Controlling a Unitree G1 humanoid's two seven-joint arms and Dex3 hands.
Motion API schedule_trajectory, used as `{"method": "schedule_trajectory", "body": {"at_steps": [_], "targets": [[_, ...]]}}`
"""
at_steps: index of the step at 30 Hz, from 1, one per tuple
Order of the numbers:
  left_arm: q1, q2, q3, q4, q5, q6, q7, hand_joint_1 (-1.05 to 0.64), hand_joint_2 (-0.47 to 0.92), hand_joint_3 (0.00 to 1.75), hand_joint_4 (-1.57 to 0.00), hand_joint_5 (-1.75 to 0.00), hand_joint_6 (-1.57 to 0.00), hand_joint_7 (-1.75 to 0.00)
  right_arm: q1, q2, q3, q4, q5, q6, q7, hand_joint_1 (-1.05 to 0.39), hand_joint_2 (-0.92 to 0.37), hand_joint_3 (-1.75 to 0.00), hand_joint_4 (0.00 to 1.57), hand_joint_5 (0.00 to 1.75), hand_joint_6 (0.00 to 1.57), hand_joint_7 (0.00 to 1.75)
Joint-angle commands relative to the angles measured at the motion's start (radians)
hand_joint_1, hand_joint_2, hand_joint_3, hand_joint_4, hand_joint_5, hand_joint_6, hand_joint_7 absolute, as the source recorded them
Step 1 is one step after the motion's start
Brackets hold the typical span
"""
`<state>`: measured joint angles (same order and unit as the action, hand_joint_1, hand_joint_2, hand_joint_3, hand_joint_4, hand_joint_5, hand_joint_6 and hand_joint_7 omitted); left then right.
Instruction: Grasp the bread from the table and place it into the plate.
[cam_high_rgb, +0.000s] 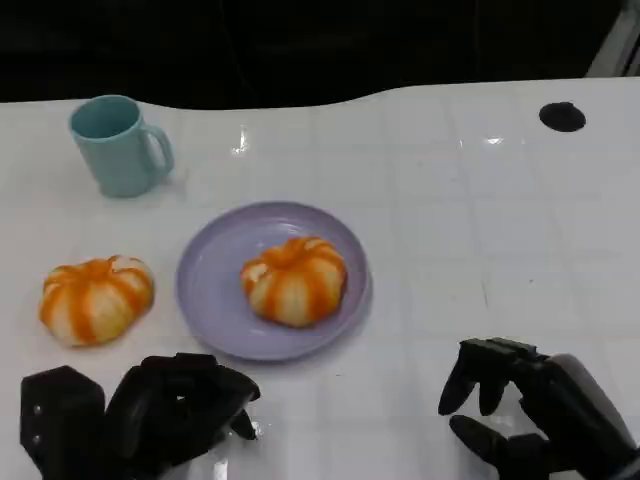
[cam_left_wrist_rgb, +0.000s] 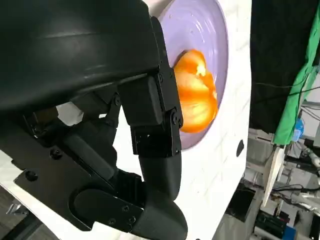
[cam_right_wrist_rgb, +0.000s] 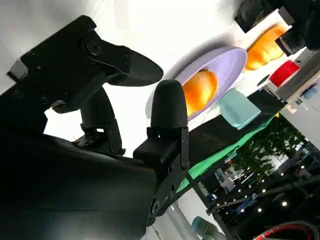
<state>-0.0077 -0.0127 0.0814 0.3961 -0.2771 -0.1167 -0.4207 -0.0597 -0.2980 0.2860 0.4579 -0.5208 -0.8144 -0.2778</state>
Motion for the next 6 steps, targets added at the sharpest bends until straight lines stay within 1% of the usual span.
{"method": "schedule_trajectory", "body": {"at_steps": [1,6], "targets": [[0.002,0.014,0.01,0.006,0.001,-0.004,0.002,-1.05,0.57,0.35,-0.89,-1.51,-1.57,-0.28,-0.006,-0.004,-0.017,0.009,0.009,-0.009,0.0,-0.32,-0.4,-1.07,0.57,1.75,0.55,1.54],[0.002,0.015,0.012,0.007,0.002,-0.003,0.005,-1.05,0.57,0.34,-0.89,-1.51,-1.57,-0.28,-0.004,0.0,-0.018,0.009,0.011,-0.003,0.002,-0.31,-0.41,-1.07,0.58,1.75,0.55,1.55]]}}
